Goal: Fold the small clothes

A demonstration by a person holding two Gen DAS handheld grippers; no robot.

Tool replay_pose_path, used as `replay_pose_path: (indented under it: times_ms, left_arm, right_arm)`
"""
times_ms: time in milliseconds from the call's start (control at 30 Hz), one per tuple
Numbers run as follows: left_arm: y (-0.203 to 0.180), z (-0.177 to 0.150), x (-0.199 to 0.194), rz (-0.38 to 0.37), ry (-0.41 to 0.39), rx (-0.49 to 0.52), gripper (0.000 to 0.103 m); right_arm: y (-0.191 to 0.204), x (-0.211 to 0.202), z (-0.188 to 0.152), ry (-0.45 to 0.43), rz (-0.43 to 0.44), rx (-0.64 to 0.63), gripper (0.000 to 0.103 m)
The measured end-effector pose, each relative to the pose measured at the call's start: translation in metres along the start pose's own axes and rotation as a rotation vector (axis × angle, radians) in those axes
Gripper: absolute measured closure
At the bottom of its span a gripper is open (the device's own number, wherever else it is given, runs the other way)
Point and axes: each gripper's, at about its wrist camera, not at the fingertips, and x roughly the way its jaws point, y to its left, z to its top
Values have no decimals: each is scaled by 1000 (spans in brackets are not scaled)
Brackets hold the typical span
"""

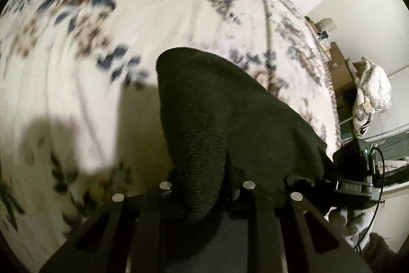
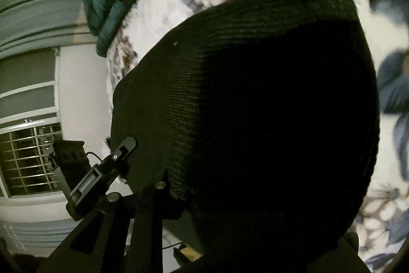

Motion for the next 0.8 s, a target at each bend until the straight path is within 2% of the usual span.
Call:
replay_pose_path:
  times_ms: [100, 233, 367, 500, 667, 800]
  left_arm:
    - [-19, 33, 5, -13, -13, 30, 86]
    - [-48, 89, 19, -34, -37, 92, 86]
    - [-64, 147, 48, -45, -43, 130, 85]
    - [-76, 194, 94, -8, -32, 175, 85]
    - [-79, 219, 146, 36, 10, 207, 85]
    - [-77, 225, 175, 87, 56, 245, 83]
  right_arm:
    - [19, -24, 20, -48, 8, -9, 80]
    - [40, -53, 68, -122, 6, -13, 80]
    - [51, -74, 136, -176, -10, -23, 80]
    - [50, -80, 205, -199, -49, -31, 80]
    - [27, -72, 269, -192, -92, -2, 80]
    - [5, -56, 295, -167, -121, 29, 80]
